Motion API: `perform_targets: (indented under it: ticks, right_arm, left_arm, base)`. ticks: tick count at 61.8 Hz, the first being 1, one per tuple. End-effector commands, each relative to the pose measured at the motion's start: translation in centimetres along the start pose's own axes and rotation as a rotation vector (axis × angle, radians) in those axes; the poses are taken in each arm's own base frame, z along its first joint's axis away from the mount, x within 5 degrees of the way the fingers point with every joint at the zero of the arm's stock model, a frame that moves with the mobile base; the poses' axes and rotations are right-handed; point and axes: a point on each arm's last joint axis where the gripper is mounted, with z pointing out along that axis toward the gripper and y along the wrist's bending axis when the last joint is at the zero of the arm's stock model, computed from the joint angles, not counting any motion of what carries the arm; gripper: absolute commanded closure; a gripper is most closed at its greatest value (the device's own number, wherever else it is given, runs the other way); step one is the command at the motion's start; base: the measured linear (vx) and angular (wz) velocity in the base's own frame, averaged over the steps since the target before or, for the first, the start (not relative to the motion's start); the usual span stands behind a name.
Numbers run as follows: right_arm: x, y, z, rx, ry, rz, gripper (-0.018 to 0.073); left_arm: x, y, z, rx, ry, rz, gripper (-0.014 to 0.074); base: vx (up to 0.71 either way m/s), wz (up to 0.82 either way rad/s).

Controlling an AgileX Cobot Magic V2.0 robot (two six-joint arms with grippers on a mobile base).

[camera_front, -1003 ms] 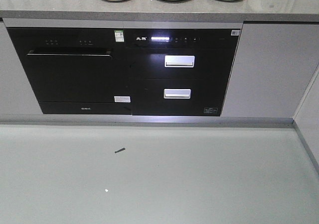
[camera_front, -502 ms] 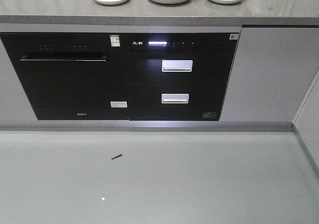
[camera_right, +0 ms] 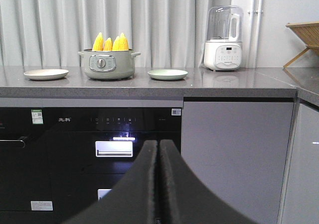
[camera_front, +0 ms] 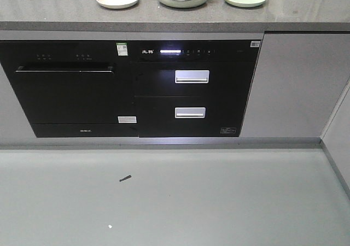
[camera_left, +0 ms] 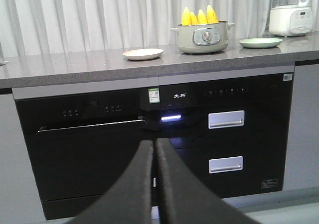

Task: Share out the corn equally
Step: 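Continue driving the base closer to the counter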

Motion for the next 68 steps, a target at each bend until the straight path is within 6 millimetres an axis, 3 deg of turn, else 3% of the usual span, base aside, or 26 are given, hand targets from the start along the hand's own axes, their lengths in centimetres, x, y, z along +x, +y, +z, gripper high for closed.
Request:
perform_targets:
  ticks: [1, 68]
  right_arm:
    - [-0.40, -0.01, -0.05, 0.003, -0.070, -0.018, 0.0564]
    - [-0.40, -0.01, -0.05, 0.003, -0.070, -0.018, 0.0564]
  left_arm:
    - [-0.68, 0.10, -0.14, -0.012, -0.089, -0.004, 0.0603]
    - [-0.68, 0.10, -0.14, -0.012, -0.089, -0.004, 0.0603]
  base:
    - [0.07, -0.01]
    - [0.07, -0.02]
